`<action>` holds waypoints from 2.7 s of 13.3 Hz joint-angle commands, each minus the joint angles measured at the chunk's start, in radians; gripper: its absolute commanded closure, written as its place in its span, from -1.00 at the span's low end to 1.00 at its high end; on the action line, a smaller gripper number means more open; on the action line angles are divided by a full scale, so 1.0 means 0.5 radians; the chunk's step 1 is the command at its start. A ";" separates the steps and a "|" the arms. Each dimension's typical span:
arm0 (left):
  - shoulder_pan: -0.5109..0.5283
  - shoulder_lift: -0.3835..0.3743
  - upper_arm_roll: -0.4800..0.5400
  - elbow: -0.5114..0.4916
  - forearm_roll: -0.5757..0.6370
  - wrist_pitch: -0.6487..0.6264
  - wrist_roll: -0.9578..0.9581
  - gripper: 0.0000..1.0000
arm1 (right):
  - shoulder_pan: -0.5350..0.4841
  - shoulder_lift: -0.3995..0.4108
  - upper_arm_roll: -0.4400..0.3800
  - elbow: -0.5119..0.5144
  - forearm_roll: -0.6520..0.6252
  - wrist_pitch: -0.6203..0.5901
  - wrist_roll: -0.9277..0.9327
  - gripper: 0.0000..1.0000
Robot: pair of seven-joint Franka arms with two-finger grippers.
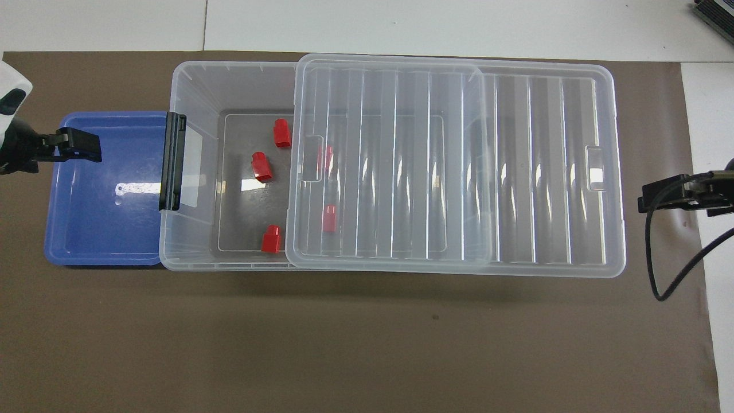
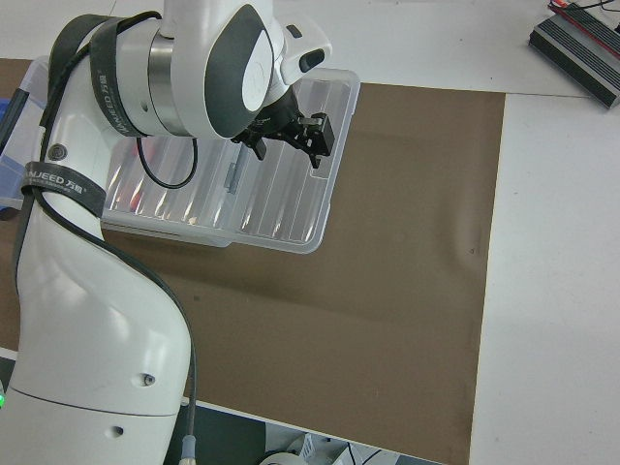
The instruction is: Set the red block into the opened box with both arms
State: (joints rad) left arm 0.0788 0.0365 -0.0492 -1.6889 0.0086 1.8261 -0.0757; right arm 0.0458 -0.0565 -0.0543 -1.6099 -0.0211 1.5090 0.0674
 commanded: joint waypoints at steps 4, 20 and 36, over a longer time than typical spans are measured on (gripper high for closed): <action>0.036 -0.045 -0.018 -0.015 -0.051 -0.124 0.069 -1.00 | -0.134 0.003 0.007 -0.096 0.008 0.163 -0.351 1.00; 0.014 -0.107 -0.037 0.101 -0.048 -0.336 0.072 -1.00 | -0.294 0.579 0.017 -0.281 0.232 1.363 -0.896 1.00; 0.283 -0.107 -0.361 0.156 -0.033 -0.369 0.066 -1.00 | 0.098 0.595 0.020 -0.278 0.331 1.360 -0.583 1.00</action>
State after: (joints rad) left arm 0.1210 -0.0161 -0.1318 -1.6272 0.0019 1.6664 -0.0561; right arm 0.0786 0.2343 -0.0467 -1.7510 0.1172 2.1821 -0.2587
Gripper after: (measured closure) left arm 0.000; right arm 0.991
